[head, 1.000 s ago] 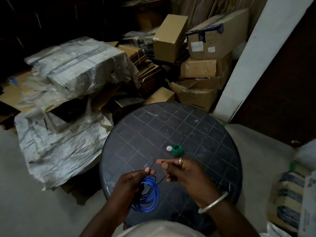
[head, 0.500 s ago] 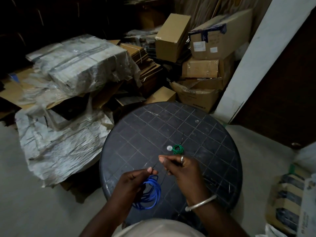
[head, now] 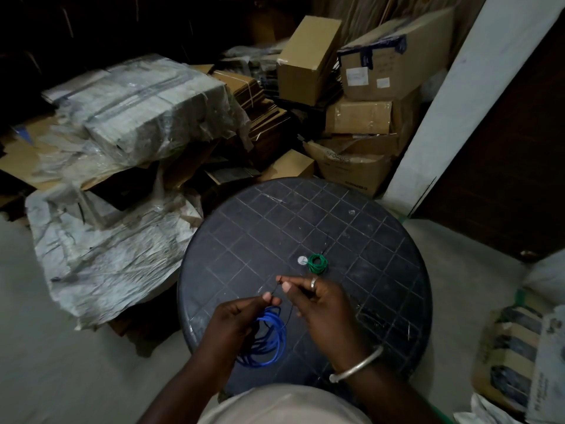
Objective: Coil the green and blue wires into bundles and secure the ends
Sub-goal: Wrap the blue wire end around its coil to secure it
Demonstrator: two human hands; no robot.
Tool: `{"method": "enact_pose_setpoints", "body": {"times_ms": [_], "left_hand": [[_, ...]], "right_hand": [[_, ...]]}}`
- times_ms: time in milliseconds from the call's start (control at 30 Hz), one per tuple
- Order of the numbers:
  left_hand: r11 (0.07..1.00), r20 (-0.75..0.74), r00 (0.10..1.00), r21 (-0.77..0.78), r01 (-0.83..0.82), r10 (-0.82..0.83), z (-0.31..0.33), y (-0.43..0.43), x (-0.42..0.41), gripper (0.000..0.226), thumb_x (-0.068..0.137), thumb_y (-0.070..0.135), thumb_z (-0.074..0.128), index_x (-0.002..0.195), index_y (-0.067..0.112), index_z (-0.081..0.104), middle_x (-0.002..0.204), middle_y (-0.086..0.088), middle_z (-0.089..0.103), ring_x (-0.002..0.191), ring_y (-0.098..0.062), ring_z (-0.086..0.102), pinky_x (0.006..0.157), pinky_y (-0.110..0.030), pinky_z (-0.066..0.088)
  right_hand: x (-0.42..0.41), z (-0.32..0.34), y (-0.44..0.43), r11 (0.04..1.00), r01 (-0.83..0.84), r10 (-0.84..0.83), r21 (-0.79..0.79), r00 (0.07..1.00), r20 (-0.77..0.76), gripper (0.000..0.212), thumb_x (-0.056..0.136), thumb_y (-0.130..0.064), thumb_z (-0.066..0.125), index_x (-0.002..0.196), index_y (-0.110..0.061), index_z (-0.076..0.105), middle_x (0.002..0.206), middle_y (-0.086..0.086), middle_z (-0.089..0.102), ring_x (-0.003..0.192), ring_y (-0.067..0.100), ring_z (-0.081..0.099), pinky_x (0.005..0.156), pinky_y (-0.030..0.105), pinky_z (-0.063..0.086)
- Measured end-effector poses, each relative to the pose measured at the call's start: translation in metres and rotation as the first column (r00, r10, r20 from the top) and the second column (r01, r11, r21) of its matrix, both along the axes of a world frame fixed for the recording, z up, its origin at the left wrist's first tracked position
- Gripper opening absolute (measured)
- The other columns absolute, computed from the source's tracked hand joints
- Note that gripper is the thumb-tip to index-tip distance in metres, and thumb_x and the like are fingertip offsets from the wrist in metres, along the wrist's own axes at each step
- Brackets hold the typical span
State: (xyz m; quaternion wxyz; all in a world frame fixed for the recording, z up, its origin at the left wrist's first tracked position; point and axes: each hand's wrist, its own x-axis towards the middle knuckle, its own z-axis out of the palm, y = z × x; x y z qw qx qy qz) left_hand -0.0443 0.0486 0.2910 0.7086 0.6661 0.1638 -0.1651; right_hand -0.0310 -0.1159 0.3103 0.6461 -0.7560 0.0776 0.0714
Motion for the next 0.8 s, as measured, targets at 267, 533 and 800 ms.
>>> {"method": "enact_pose_setpoints", "body": {"times_ms": [267,533,800], "left_hand": [[1.000,-0.008,1.000,-0.015,-0.017,0.017,0.001,-0.002,0.003,0.026,0.088,0.030,0.068,0.095,0.008,0.080,0.053,-0.002,0.025,0.048,-0.012,0.017,0.043,-0.021,0.014],[0.997,-0.034,0.997,-0.039,-0.068,0.066,-0.001,-0.002,0.006,0.025,0.083,0.030,0.070,0.093,0.010,0.080,0.055,-0.002,0.024,0.043,-0.011,0.020,0.041,-0.019,0.016],[0.994,-0.113,0.993,-0.100,-0.052,0.041,0.003,-0.005,0.006,0.028,0.076,0.028,0.076,0.094,0.007,0.079,0.075,-0.014,0.032,0.049,-0.011,0.022,0.047,-0.026,0.014]], "right_hand": [[-0.001,-0.008,0.002,0.992,0.064,-0.056,-0.109,0.996,0.074,0.006,0.079,-0.018,0.081,0.083,-0.021,0.078,0.078,-0.006,0.077,0.075,0.000,0.073,0.075,0.021,0.059],[0.001,-0.017,0.004,0.971,-0.003,0.051,-0.239,0.980,0.193,0.010,0.079,-0.027,0.080,0.084,-0.019,0.078,0.082,-0.006,0.069,0.076,0.005,0.070,0.072,0.030,0.059],[0.016,-0.013,-0.003,0.988,-0.061,0.077,-0.142,0.991,0.112,0.005,0.084,-0.028,0.075,0.086,-0.023,0.076,0.087,-0.006,0.071,0.083,0.005,0.066,0.072,0.016,0.051]]}}
